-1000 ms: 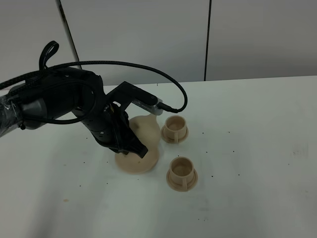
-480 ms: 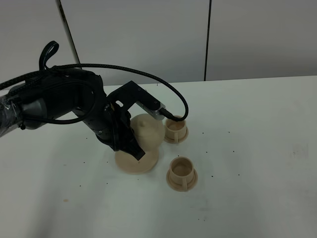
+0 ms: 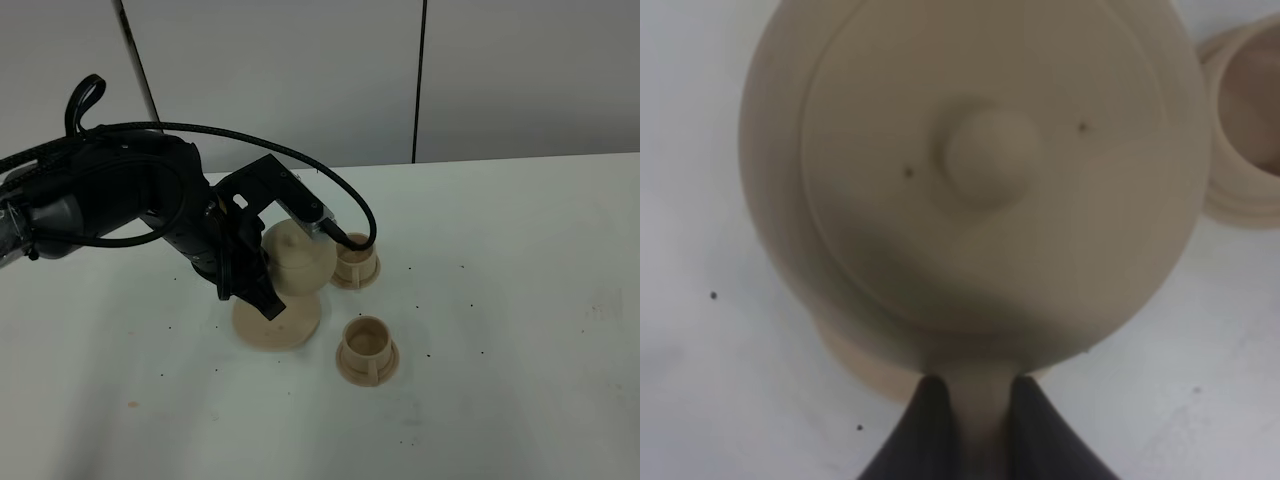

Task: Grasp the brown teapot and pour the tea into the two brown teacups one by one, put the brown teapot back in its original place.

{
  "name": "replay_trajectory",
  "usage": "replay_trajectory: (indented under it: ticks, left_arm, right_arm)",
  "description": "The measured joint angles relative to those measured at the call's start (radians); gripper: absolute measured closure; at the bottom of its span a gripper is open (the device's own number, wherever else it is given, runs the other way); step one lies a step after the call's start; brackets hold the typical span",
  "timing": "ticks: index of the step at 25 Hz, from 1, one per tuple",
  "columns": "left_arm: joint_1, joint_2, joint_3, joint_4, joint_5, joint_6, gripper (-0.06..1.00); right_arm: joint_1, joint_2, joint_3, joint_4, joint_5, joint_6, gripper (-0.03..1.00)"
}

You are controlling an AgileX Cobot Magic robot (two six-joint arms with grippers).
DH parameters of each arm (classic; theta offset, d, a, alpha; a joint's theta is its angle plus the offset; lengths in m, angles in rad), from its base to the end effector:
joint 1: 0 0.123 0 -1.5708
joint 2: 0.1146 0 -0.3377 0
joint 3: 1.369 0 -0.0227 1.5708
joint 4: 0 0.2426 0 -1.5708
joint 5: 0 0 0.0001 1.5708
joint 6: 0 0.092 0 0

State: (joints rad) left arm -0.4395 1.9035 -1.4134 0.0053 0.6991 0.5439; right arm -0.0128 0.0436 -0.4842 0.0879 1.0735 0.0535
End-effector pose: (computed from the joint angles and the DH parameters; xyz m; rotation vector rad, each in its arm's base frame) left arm 0.3799 -0.1783 0.2711 1.2660 2.3546 0.0391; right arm -0.0568 0.0078 0.2704 0.0685 2.1147 0.1310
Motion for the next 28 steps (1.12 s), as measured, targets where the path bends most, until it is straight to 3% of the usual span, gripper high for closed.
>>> replay_trajectory:
  ticks: [11, 22, 28]
  left_arm:
    - [0.066, -0.002, -0.022, -0.005, 0.055, 0.172, 0.78]
    - [0.078, 0.082, -0.27, 0.008, 0.221, 0.278, 0.78]
    - [0.08, 0.166, -0.39, 0.065, 0.258, 0.328, 0.78]
  right_arm:
    - [0.0, 0.0, 0.0, 0.0, 0.0, 0.0, 0.56]
    - [0.0, 0.0, 0.0, 0.0, 0.0, 0.0, 0.56]
    - [0.0, 0.0, 0.0, 0.0, 0.0, 0.0, 0.56]
